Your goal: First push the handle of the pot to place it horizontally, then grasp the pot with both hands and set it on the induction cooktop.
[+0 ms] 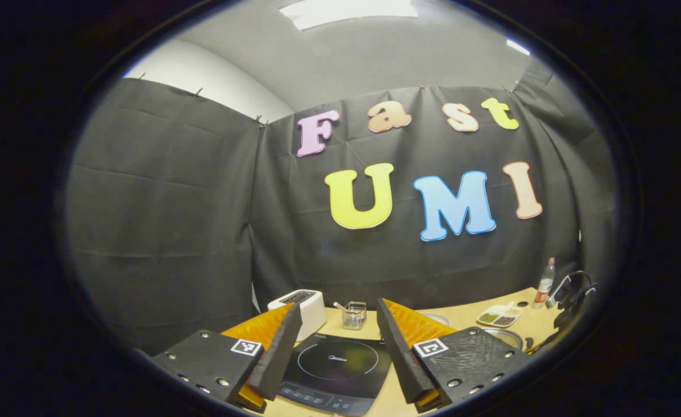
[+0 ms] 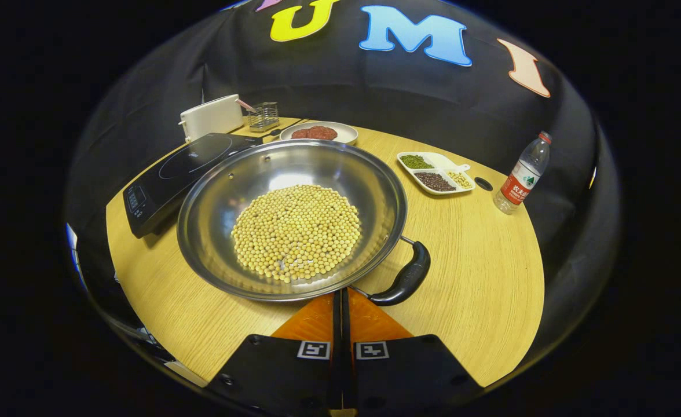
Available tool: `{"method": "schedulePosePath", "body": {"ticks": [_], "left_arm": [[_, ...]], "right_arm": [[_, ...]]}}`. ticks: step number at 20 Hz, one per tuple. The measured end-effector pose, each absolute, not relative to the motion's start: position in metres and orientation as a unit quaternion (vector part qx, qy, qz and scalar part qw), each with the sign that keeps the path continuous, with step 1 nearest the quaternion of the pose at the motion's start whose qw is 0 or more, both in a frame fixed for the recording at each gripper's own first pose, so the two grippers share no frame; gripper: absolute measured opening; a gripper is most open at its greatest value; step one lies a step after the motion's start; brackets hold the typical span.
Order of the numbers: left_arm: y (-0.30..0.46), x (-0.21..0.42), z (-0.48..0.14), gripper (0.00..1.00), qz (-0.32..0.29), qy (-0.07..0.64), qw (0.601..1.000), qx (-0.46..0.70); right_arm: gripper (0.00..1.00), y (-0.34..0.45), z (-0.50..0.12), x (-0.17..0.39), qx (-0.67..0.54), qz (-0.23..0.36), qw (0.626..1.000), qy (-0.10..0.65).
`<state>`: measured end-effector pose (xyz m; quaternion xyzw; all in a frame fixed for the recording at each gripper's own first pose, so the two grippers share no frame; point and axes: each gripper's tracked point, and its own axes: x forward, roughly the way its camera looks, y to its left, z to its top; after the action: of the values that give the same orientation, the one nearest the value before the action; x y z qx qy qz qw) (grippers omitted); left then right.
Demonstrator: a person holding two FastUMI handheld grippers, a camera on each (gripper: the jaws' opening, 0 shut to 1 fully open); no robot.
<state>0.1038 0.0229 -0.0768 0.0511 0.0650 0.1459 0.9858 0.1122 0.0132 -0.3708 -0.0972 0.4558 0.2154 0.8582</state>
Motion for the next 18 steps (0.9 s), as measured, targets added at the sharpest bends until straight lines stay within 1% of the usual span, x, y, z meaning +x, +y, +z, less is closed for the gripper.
{"method": "schedulePosePath", "body": {"ticks": [7,12,13,15,16,17,18], "left_arm": [[0.015,0.101,-0.081,0.82,0.147,0.070,0.985,0.055],[0.006,0.105,-0.084,0.80,0.137,0.070,0.987,0.054],[0.003,0.104,-0.086,0.77,0.134,0.071,0.987,0.054],[-0.001,0.105,-0.088,0.77,0.126,0.072,0.988,0.051],[-0.003,0.106,-0.087,0.80,0.122,0.070,0.989,0.049],[-0.003,0.106,-0.088,0.77,0.120,0.069,0.989,0.047],[-0.004,0.107,-0.088,0.77,0.117,0.067,0.990,0.043]], "right_arm": [[0.02,-0.002,-0.374,0.134,-0.087,0.189,0.868,0.451],[0.02,-0.012,-0.374,0.147,-0.088,0.167,0.879,0.437],[0.02,-0.013,-0.374,0.149,-0.090,0.163,0.882,0.434],[0.02,-0.016,-0.371,0.151,-0.088,0.156,0.885,0.431],[0.02,-0.019,-0.368,0.151,-0.087,0.152,0.887,0.427],[0.02,-0.022,-0.361,0.153,-0.085,0.146,0.893,0.417],[0.03,-0.024,-0.354,0.155,-0.080,0.142,0.898,0.409]]}}
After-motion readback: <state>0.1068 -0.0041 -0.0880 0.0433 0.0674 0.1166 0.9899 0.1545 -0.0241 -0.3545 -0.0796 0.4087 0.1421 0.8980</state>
